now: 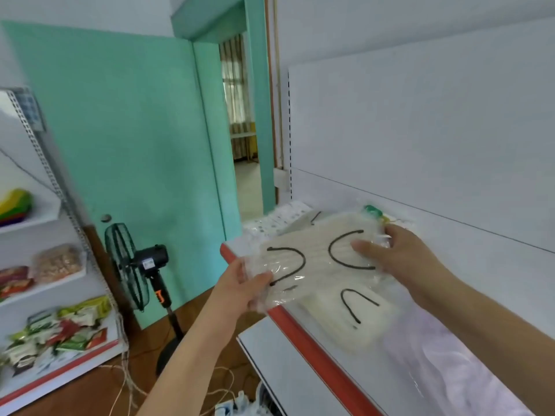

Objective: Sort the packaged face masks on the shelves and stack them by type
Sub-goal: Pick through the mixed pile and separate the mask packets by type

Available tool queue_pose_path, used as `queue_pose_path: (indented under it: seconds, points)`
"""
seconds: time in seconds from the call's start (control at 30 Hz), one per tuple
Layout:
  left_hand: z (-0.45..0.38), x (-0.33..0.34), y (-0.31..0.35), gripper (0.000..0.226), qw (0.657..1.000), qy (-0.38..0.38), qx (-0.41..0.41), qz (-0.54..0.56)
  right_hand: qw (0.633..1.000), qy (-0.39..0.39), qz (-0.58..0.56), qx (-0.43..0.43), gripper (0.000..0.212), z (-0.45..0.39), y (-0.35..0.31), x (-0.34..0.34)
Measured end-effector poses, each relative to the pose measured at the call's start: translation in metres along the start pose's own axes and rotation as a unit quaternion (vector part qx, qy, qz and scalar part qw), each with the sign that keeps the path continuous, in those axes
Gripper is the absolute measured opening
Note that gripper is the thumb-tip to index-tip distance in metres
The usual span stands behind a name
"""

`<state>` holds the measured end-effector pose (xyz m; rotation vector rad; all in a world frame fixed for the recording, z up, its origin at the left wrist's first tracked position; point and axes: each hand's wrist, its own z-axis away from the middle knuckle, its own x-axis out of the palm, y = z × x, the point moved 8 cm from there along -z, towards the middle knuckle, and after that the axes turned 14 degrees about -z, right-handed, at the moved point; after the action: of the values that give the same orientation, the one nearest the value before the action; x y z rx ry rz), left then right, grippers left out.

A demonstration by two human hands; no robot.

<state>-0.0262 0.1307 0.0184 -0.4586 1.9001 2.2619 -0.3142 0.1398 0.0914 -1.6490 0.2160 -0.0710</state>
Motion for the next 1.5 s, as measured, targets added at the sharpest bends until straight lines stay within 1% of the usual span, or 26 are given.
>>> queue_pose_path:
  seconds: [0.07, 0.1, 0.17, 0.27, 0.3, 0.33, 0.37, 0.4, 0.43, 0.5, 0.57, 0.63, 0.67, 0.7, 0.73, 0.77, 0.83, 0.9, 0.97, 1.03, 1.17, 1.23, 1.3, 1.37, 1.47, 1.5]
  points:
    - [-0.048, -0.017, 0.008, 0.061, 1.000, 0.016, 0.022, -0.014, 0.995, 0.013, 0.082, -0.050, 0.053, -0.054, -0.021, 0.029]
    - [-0.070, -0.021, 0.014, 0.068, 0.999, 0.015, 0.039, -0.016, 0.990, 0.016, 0.120, -0.075, 0.049, -0.081, -0.032, 0.043]
    - [-0.111, -0.021, 0.025, 0.067, 0.998, 0.000, 0.061, 0.002, 0.974, 0.012, 0.201, -0.102, 0.042, -0.136, -0.052, 0.070]
    - [-0.165, 0.003, 0.028, 0.057, 0.998, -0.052, 0.038, -0.004, 0.940, -0.002, 0.328, -0.096, 0.053, -0.211, -0.057, 0.091]
    - [-0.181, 0.013, 0.026, 0.055, 0.995, -0.070, 0.043, -0.052, 0.920, -0.009, 0.381, -0.087, 0.057, -0.228, -0.048, 0.094]
    - [-0.193, 0.022, 0.025, 0.055, 0.986, -0.081, 0.063, -0.134, 0.885, -0.017, 0.459, -0.080, 0.062, -0.240, -0.037, 0.097]
    - [-0.204, 0.026, 0.023, 0.059, 0.967, -0.081, 0.086, -0.224, 0.838, -0.025, 0.540, -0.071, 0.067, -0.248, -0.023, 0.101]
    - [-0.214, 0.028, 0.021, 0.067, 0.949, -0.063, 0.105, -0.292, 0.792, -0.040, 0.605, -0.068, 0.067, -0.252, -0.009, 0.107]
    - [-0.221, 0.029, 0.019, 0.078, 0.939, -0.047, 0.111, -0.323, 0.771, -0.062, 0.632, -0.051, 0.063, -0.255, 0.008, 0.113]
    - [-0.232, 0.033, 0.021, 0.092, 0.937, -0.052, 0.124, -0.321, 0.762, -0.103, 0.639, 0.016, 0.049, -0.259, 0.038, 0.118]
    - [-0.238, 0.043, 0.024, 0.079, 0.936, -0.108, 0.135, -0.306, 0.760, -0.126, 0.634, 0.069, 0.040, -0.260, 0.053, 0.117]
    - [-0.234, 0.051, 0.030, 0.064, 0.915, -0.136, 0.156, -0.348, 0.784, -0.115, 0.606, 0.072, 0.040, -0.259, 0.047, 0.110]
    - [-0.231, 0.052, 0.035, 0.063, 0.899, -0.119, 0.165, -0.388, 0.803, -0.096, 0.586, 0.060, 0.042, -0.255, 0.041, 0.104]
    - [-0.229, 0.042, 0.041, 0.064, 0.887, -0.078, 0.172, -0.422, 0.816, -0.077, 0.573, 0.022, 0.043, -0.255, 0.027, 0.108]
    - [-0.214, 0.048, 0.054, 0.066, 0.872, -0.041, 0.201, -0.444, 0.829, -0.040, 0.558, -0.011, 0.044, -0.239, 0.013, 0.093]
    - [-0.202, 0.045, 0.066, 0.067, 0.872, 0.000, 0.225, -0.435, 0.837, -0.013, 0.545, -0.055, 0.045, -0.228, -0.002, 0.090]
    - [-0.167, 0.051, 0.093, 0.062, 0.886, 0.041, 0.302, -0.349, 0.847, 0.055, 0.512, -0.133, 0.044, -0.191, -0.033, 0.073]
    - [-0.108, 0.090, 0.123, 0.054, 0.870, 0.023, 0.414, -0.266, 0.850, 0.150, 0.474, -0.177, 0.041, -0.137, -0.057, 0.023]
    - [-0.037, 0.140, 0.144, 0.047, 0.856, -0.050, 0.482, -0.179, 0.838, 0.238, 0.453, -0.188, 0.042, -0.071, -0.071, -0.039]
    - [0.041, 0.193, 0.152, 0.044, 0.835, -0.158, 0.509, -0.142, 0.831, 0.304, 0.443, -0.144, 0.046, -0.001, -0.068, -0.110]
    - [0.204, 0.290, 0.128, 0.029, 0.752, -0.347, 0.546, -0.124, 0.811, 0.421, 0.404, -0.040, 0.050, 0.168, -0.048, -0.253]
    - [0.282, 0.328, 0.107, 0.023, 0.718, -0.408, 0.552, -0.114, 0.783, 0.499, 0.372, -0.005, 0.044, 0.271, -0.040, -0.318]
    - [0.351, 0.365, 0.083, 0.021, 0.691, -0.452, 0.550, -0.127, 0.738, 0.581, 0.342, 0.026, 0.038, 0.378, -0.031, -0.374]
    - [0.404, 0.402, 0.066, 0.020, 0.690, -0.480, 0.522, -0.145, 0.699, 0.632, 0.328, 0.069, 0.033, 0.471, -0.012, -0.425]
    - [0.458, 0.454, 0.044, 0.027, 0.717, -0.493, 0.464, -0.166, 0.684, 0.634, 0.321, 0.162, 0.033, 0.561, 0.040, -0.480]
    - [0.469, 0.468, 0.040, 0.032, 0.728, -0.481, 0.454, -0.177, 0.679, 0.634, 0.328, 0.173, 0.035, 0.580, 0.055, -0.491]
